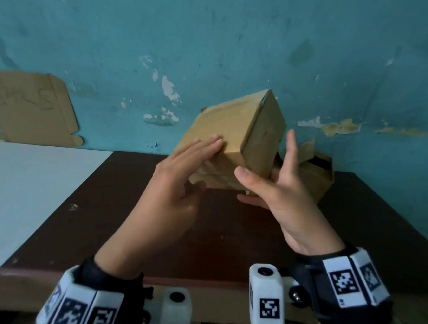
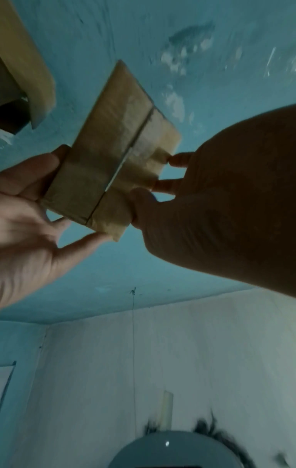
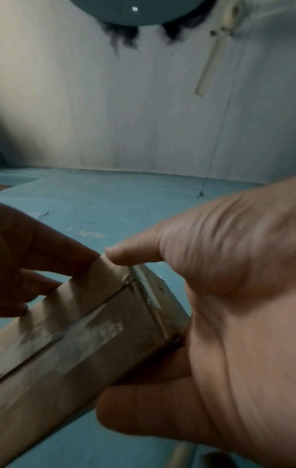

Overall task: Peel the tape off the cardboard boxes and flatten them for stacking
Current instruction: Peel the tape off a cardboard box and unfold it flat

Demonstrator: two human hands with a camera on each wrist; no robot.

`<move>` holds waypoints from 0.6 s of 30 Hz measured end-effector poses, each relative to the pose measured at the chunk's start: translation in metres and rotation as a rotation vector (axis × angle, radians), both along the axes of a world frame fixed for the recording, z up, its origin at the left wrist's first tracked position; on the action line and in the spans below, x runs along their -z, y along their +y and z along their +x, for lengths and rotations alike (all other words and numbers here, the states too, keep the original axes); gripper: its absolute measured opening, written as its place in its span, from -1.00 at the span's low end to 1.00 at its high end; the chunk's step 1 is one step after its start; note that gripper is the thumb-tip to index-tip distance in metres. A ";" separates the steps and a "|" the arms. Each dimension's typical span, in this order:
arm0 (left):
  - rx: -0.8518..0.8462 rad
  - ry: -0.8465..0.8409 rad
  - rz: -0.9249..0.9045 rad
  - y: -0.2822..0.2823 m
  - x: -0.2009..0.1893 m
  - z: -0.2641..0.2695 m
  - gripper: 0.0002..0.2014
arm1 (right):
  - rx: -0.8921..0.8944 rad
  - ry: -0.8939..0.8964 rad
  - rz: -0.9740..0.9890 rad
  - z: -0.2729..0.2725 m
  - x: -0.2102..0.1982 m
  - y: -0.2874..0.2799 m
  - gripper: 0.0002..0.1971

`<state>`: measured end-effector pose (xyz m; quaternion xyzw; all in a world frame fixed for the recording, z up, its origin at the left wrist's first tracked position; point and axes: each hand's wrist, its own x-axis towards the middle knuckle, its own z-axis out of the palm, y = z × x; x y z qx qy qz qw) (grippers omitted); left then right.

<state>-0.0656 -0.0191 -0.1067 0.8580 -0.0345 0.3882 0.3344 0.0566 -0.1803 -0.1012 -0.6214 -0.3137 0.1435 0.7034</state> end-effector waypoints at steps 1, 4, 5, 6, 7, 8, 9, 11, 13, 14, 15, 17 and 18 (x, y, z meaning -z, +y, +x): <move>-0.022 -0.018 0.066 0.000 0.000 0.000 -0.17 | -0.066 0.042 0.040 -0.003 -0.001 0.000 0.31; -0.112 -0.014 0.226 -0.002 -0.003 -0.002 -0.04 | -0.212 0.193 0.135 -0.006 -0.006 0.002 0.26; -0.119 -0.007 0.266 -0.003 -0.004 -0.002 -0.04 | -0.232 0.240 0.152 -0.005 -0.006 0.002 0.21; -0.111 -0.002 0.296 -0.006 -0.004 -0.002 -0.05 | -0.219 0.277 0.161 -0.005 -0.007 0.003 0.14; -0.088 -0.001 0.310 -0.008 -0.004 -0.002 -0.08 | -0.169 0.303 0.163 -0.004 -0.006 0.005 0.06; -0.050 0.001 0.303 -0.009 -0.003 -0.001 -0.12 | -0.099 0.315 0.158 -0.003 -0.005 0.006 -0.04; -0.008 0.000 0.275 -0.010 -0.002 0.000 -0.18 | -0.037 0.316 0.156 -0.002 -0.003 0.007 -0.10; 0.026 -0.047 0.188 -0.009 0.002 0.002 -0.30 | 0.022 0.304 0.163 0.000 -0.001 0.009 -0.13; -0.032 -0.133 0.059 -0.003 0.008 0.004 -0.34 | 0.037 0.289 0.174 0.002 0.001 0.009 -0.14; -0.089 -0.155 -0.033 0.003 0.010 0.005 -0.35 | 0.033 0.280 0.182 0.002 0.001 0.008 -0.15; -0.148 -0.145 -0.141 0.009 0.012 0.005 -0.35 | 0.024 0.267 0.189 0.003 0.001 0.007 -0.17; -0.169 -0.040 -0.357 0.021 0.017 0.006 -0.29 | -0.009 0.236 0.190 0.005 0.003 0.004 -0.20; -0.120 0.005 -0.443 0.025 0.020 0.007 -0.28 | -0.030 0.228 0.185 0.006 0.004 0.004 -0.22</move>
